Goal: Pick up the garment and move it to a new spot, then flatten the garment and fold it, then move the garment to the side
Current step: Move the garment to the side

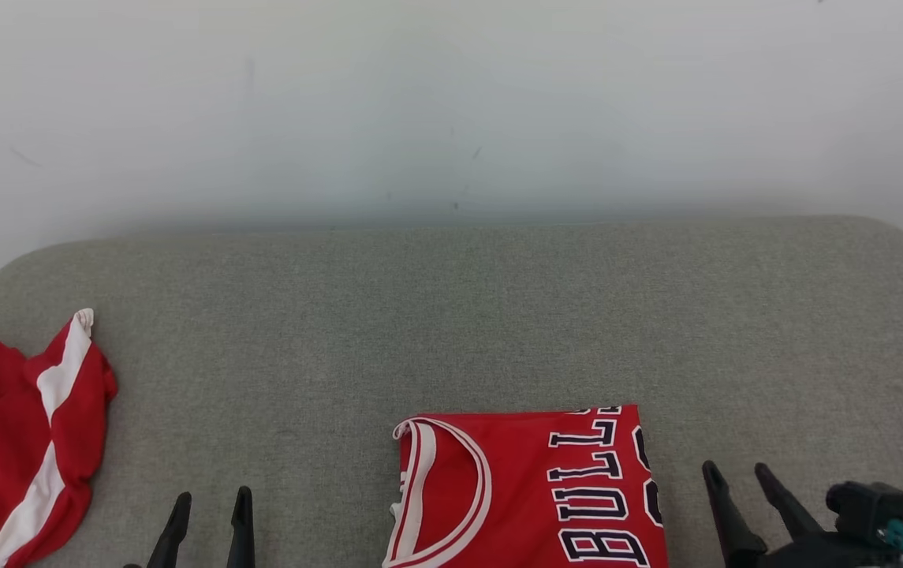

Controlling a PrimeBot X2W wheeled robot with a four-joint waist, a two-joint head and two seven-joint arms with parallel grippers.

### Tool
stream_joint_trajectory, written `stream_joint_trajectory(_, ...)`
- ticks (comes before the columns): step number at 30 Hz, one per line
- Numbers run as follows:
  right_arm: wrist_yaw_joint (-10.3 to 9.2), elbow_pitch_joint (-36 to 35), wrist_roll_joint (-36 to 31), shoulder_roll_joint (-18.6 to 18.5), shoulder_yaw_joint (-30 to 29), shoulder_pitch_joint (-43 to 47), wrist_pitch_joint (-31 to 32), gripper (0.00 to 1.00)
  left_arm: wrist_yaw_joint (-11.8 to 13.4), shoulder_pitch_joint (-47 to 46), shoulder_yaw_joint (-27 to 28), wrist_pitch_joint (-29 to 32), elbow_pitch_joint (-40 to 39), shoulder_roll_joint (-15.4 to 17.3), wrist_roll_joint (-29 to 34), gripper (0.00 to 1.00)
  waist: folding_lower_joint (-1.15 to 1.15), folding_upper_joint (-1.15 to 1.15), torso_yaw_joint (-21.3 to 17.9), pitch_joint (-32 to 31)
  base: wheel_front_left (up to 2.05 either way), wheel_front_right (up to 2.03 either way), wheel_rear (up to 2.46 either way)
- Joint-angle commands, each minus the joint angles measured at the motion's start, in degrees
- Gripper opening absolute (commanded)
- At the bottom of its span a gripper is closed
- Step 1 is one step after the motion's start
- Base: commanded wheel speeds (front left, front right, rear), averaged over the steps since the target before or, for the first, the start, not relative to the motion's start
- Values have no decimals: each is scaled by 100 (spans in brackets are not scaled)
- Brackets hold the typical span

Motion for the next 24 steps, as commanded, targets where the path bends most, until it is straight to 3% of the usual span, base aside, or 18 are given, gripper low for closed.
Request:
stream_joint_trajectory(1,4,-11,42,-7,10,-48,112,100,8,-60,-6,-3,-18,-12,16,100,0,0,15,8,0,0,0)
stream_joint_trajectory(6,5,55,62,94,-151,-318,1874,100,8,-9,-56,-3,8,-28,-34,100,0,0,144,41,0,0,0)
stream_joint_trajectory(10,5,97,-293,243,-407,-585,2754,100,8,-76,-158,-2,12,-38,-60,100,0,0,338,116,0,0,0)
stream_joint_trajectory(15,5,234,-570,422,-758,-825,3423,100,8,-239,-356,-3,-1,-40,-37,100,0,0,653,317,0,0,0)
stream_joint_trajectory(24,4,705,-672,483,-897,-1036,3848,100,8,-424,-411,-3,-67,-50,-89,100,0,0,1027,617,0,0,0)
